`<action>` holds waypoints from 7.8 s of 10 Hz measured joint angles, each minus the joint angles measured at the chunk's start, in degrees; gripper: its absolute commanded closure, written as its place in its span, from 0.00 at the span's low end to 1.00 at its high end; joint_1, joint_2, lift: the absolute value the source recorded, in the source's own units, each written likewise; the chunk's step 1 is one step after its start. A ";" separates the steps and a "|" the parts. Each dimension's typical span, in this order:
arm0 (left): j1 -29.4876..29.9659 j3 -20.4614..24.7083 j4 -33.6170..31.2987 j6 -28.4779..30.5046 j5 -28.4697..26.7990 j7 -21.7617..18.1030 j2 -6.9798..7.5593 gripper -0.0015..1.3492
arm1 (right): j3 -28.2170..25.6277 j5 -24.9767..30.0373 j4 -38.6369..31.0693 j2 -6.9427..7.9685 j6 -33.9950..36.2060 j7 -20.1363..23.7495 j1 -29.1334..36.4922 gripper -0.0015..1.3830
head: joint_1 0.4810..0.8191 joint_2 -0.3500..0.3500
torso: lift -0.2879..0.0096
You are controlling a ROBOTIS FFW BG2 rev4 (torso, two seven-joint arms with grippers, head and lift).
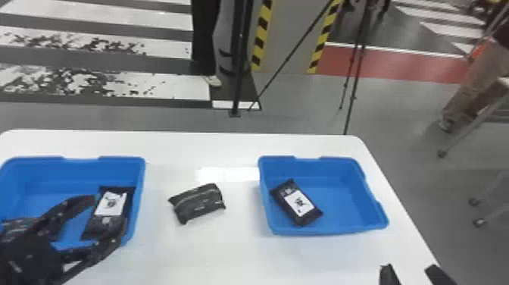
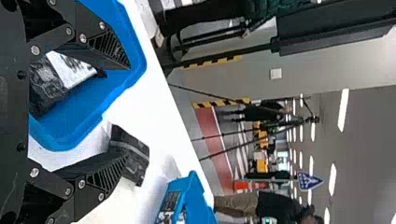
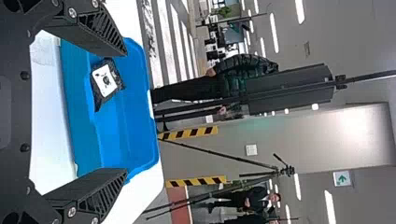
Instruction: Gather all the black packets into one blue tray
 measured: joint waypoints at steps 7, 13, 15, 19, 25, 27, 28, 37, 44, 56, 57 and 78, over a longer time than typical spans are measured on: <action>-22.68 -16.19 18.08 5.84 -6.47 -0.59 1.25 0.30 | 0.23 -0.25 0.66 0.00 0.00 0.08 -0.71 0.10 | 0.63 0.00 | 0.60; -39.19 -28.18 36.00 14.37 -10.06 -3.38 -0.64 0.29 | 1.02 -0.43 1.21 0.00 0.34 0.09 -1.33 0.10 | 0.63 0.00 | 0.60; -40.88 -30.59 38.11 19.63 -10.16 -4.16 -0.85 0.48 | 1.19 -0.54 1.41 0.00 0.42 0.09 -1.54 0.10 | 0.63 0.00 | 0.60; -41.56 -31.48 40.48 21.48 -9.69 -3.92 -1.14 0.90 | 1.26 -0.89 1.84 0.00 0.57 0.36 -1.74 0.10 | 0.63 0.00 | 0.60; -35.70 -23.43 27.14 9.74 -7.80 -6.18 -0.11 0.90 | 1.26 -1.17 1.72 0.00 0.56 0.53 -1.52 0.11 | 0.63 0.00 | 0.60; -25.97 -14.10 11.25 13.22 -9.14 -6.46 1.05 0.90 | 1.29 -1.24 1.60 0.00 0.56 0.53 -1.35 0.11 | 0.63 0.00 | 0.60; -21.14 -8.72 5.00 14.36 -9.71 -6.75 1.26 0.90 | 1.39 -1.28 1.57 0.00 0.62 0.55 -1.33 0.11 | 0.63 0.08 | 0.60; -7.36 14.52 -2.96 9.25 -18.35 -8.29 1.36 0.13 | 1.94 0.47 0.86 0.00 2.76 1.41 -2.10 0.10 | 0.63 0.53 | 0.60; 10.96 18.92 -3.67 -8.87 7.81 -4.65 -2.92 0.18 | 1.82 13.12 -10.50 0.00 16.24 3.96 -5.90 0.10 | 0.63 0.61 | 0.60; 24.80 12.30 -5.21 -17.76 25.81 -2.61 -4.38 0.18 | 3.75 23.43 0.34 -5.03 51.55 16.21 -34.07 0.10 | 0.63 0.56 | 0.60; 24.59 12.01 -5.21 -17.40 25.70 -2.61 -4.22 0.18 | 6.60 22.28 5.04 -7.01 52.42 17.95 -37.68 0.10 | 0.63 0.60 | 0.60; 23.23 10.09 -4.85 -14.38 23.81 -2.69 -3.31 0.18 | 15.51 28.43 28.67 -17.41 56.09 19.25 -55.59 0.41 | 0.63 0.47 | 0.60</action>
